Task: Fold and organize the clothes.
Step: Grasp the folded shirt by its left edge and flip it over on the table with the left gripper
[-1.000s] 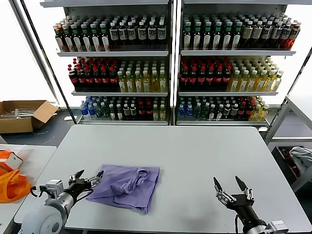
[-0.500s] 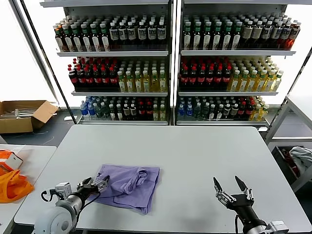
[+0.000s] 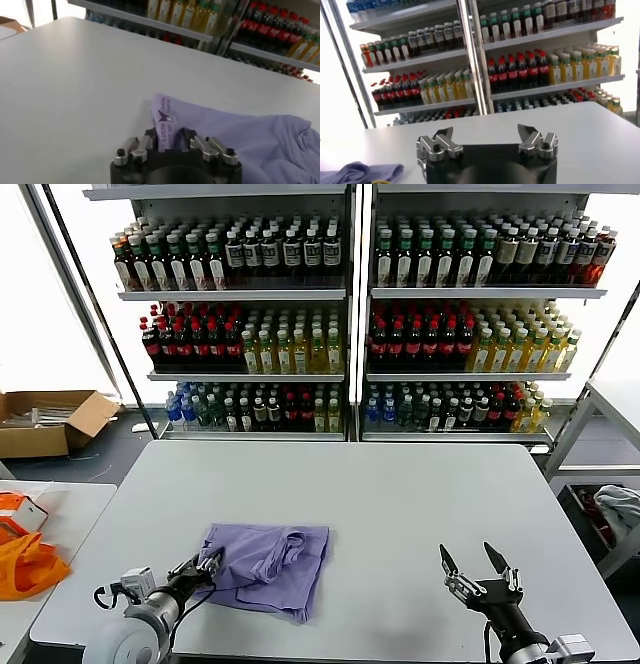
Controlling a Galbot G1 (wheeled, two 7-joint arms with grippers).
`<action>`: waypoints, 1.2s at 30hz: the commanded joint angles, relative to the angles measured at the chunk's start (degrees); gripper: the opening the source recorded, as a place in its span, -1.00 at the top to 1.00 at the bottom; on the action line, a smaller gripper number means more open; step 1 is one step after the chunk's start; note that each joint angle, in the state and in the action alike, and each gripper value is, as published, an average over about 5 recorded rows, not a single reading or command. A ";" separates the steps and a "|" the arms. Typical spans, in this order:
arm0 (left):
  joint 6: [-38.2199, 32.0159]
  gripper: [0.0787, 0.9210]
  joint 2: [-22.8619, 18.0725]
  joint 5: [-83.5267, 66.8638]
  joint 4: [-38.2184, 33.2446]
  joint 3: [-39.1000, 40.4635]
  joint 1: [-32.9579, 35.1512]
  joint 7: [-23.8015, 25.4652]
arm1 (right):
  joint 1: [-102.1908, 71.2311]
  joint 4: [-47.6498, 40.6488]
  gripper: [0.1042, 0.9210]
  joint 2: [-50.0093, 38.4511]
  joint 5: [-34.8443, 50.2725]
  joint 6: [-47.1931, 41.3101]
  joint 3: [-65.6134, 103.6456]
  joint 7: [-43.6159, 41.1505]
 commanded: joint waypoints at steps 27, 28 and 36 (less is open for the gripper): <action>0.45 0.92 25.55 -2.69 5.37 -36.86 5.69 11.84 | -0.60 -0.37 -0.76 -1.70 3.27 1.85 2.61 -0.55; 0.67 0.92 25.03 -2.55 3.71 -35.66 5.18 11.26 | -0.74 -0.39 -0.76 -1.72 3.34 1.91 2.73 -0.57; 0.85 0.92 14.73 3.82 -11.04 -19.27 1.98 6.82 | -0.99 -0.35 -0.76 -1.51 3.30 1.81 3.03 -0.57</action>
